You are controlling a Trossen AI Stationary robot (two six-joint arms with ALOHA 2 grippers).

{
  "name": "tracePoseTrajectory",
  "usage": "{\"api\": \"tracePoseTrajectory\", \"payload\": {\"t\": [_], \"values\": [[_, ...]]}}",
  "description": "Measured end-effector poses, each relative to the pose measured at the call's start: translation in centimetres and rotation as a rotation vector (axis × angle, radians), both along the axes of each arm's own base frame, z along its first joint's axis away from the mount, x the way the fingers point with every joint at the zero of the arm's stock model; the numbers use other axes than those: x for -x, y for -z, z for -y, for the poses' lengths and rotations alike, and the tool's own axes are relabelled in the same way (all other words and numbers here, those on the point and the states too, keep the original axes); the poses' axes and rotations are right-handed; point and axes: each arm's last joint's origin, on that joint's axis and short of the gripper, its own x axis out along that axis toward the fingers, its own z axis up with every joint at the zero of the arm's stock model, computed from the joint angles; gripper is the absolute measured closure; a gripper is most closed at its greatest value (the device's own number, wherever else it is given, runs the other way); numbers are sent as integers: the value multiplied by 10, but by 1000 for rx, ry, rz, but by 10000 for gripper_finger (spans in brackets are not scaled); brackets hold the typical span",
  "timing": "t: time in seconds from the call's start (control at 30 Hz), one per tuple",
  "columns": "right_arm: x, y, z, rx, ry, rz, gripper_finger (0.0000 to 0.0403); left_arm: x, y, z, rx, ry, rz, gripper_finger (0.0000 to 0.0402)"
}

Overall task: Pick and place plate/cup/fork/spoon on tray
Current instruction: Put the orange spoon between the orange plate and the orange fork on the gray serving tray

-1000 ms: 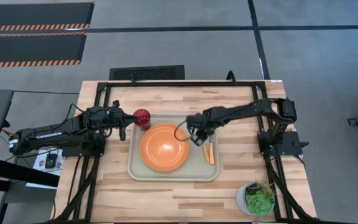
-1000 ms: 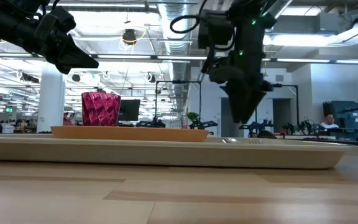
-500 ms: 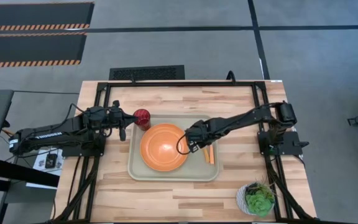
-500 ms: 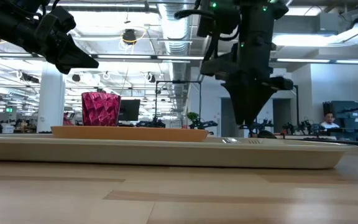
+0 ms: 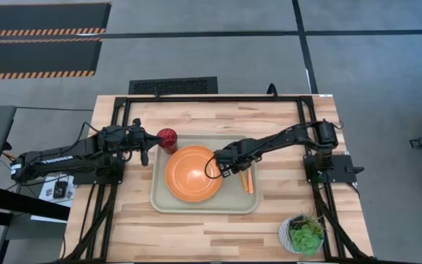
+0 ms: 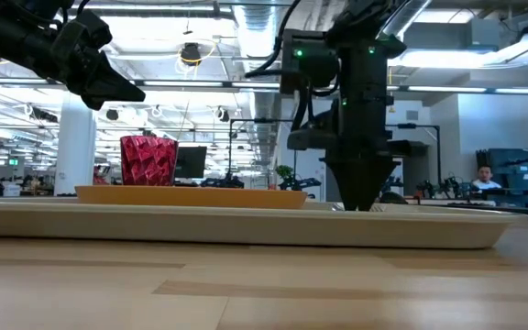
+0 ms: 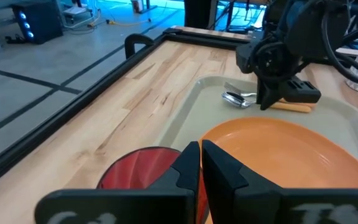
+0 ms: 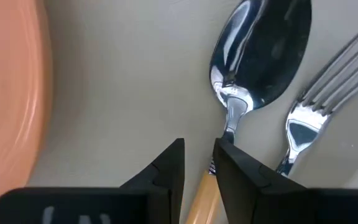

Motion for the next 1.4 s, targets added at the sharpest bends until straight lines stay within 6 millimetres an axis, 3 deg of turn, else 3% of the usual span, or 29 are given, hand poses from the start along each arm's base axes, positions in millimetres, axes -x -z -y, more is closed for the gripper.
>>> {"api": "tracePoseTrajectory", "payload": {"t": [0.3, 0.43, 0.97, 1.4], "values": [[-6, -11, 0, 4, -22, 1, 290, 0, 0, 0, -1, 5, 5, 395], [1, -18, 0, 22, 4, -93, 290, 0, 0, 0, 1, 8, 5, 395], [4, -7, 0, 7, 57, -75, 264, 0, 0, 0, 2, 8, 1, 395], [0, -3, 0, -23, 58, -41, 286, 0, 0, 0, 3, 9, 0, 395]]}}
